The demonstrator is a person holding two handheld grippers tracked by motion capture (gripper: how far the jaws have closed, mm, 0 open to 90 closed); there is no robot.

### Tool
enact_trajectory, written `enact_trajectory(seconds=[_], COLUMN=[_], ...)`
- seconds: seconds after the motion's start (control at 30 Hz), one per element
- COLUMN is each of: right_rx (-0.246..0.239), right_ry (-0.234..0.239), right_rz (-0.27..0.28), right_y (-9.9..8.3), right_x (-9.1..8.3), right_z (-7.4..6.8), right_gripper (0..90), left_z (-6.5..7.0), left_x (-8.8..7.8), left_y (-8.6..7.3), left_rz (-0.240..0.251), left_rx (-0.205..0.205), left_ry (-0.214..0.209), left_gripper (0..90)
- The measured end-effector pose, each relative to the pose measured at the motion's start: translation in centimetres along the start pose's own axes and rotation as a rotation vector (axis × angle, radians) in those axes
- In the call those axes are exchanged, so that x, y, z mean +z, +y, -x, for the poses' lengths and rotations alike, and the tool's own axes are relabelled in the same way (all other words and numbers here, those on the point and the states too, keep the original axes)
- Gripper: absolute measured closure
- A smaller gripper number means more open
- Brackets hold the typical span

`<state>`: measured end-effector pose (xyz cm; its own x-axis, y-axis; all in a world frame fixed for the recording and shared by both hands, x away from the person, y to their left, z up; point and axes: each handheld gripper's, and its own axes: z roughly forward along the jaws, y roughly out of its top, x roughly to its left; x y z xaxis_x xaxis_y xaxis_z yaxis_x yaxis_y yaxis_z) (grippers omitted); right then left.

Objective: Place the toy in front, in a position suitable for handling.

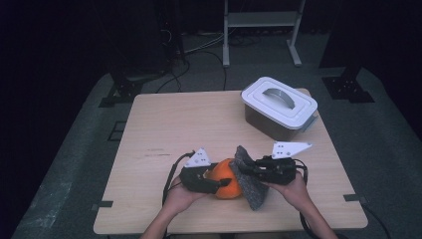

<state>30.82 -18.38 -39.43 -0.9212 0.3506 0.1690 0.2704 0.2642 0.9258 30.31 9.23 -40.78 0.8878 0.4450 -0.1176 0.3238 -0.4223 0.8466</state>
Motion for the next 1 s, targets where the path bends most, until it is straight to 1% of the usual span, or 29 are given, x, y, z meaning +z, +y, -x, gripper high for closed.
enact_trajectory(seconds=[0.1,0.13,0.17,0.2,0.27,0.33,0.37,0.43,0.47,0.53,0.57,0.6,0.67,0.73,0.8,0.83,0.87,0.9,0.93,0.97,1.0], right_rx=[0.006,0.011,0.010,0.010,0.021,0.036,0.042,0.034,0.031,0.030,0.030,0.023,-0.002,-0.023,-0.036,-0.036,-0.029,-0.030,-0.018,0.003,0.014], right_ry=[-0.015,-0.022,-0.025,-0.041,-0.062,-0.078,-0.071,-0.066,-0.060,-0.044,-0.033,-0.020,-0.007,-0.004,-0.008,-0.009,-0.018,-0.032,-0.031,-0.018,-0.013], right_rz=[-0.021,-0.030,-0.040,-0.056,-0.081,-0.104,-0.101,-0.098,-0.092,-0.065,-0.046,-0.024,-0.006,0.003,0.003,0.000,-0.016,-0.036,-0.050,-0.042,-0.038], right_y=[-0.6,-0.7,-0.9,-1.1,-1.5,-2.0,-2.1,-1.9,-1.7,-1.3,-1.0,-0.6,0.2,0.8,1.1,1.1,0.8,0.6,-0.1,-0.4,-0.6], right_x=[-0.1,-0.2,-0.3,-0.4,-0.6,-0.6,-0.6,-0.6,-0.6,-0.7,-0.7,-0.7,-0.4,-0.2,0.0,0.0,0.1,0.2,0.4,0.4,0.3], right_z=[0.6,0.8,1.0,1.2,1.6,2.0,2.0,1.8,1.7,1.3,1.1,0.7,0.0,-0.7,-0.9,-0.9,-0.6,-0.4,0.1,0.3,0.6], right_gripper=[76.7,76.6,76.6,76.5,76.3,76.2,76.2,76.4,76.5,76.7,76.7,76.9,76.9,76.9,77.0,77.1,77.1,77.2,77.2,77.2,77.2], left_z=[-0.3,-0.3,-0.3,-0.3,-0.5,-0.8,-0.8,-0.7,-0.6,-0.5,-0.5,-0.3,0.0,0.5,0.6,0.5,0.4,0.2,0.1,0.1,0.1], left_x=[0.2,0.3,0.3,0.3,0.4,0.4,0.3,0.1,0.0,-0.1,-0.2,-0.2,-0.1,-0.1,-0.2,-0.2,-0.1,0.0,0.1,0.2,0.2], left_y=[-0.2,-0.2,-0.2,-0.3,-0.3,-0.5,-0.5,-0.5,-0.5,-0.4,-0.2,-0.1,0.3,0.7,0.8,0.7,0.5,0.2,0.1,0.1,0.2], left_rz=[-0.001,-0.005,-0.010,-0.012,-0.022,-0.026,-0.029,-0.030,-0.031,-0.019,-0.017,-0.018,-0.027,-0.027,-0.026,-0.032,-0.042,-0.046,-0.045,-0.044,-0.044], left_rx=[-0.005,0.003,0.020,0.031,0.034,0.041,0.039,0.055,0.056,0.029,0.016,0.012,-0.001,0.004,0.008,0.009,0.006,-0.002,-0.005,-0.003,0.005], left_ry=[-0.027,-0.040,-0.042,-0.047,-0.063,-0.095,-0.099,-0.086,-0.073,-0.054,-0.044,-0.036,-0.010,0.013,0.023,0.022,0.021,0.011,0.005,-0.002,-0.005], left_gripper=[34.0,30.1,28.7,27.0,20.7,17.7,18.7,27.5,31.2,36.6,38.0,38.8,39.5,39.7,39.4,38.9,37.9,36.5,32.8,30.2,26.9])
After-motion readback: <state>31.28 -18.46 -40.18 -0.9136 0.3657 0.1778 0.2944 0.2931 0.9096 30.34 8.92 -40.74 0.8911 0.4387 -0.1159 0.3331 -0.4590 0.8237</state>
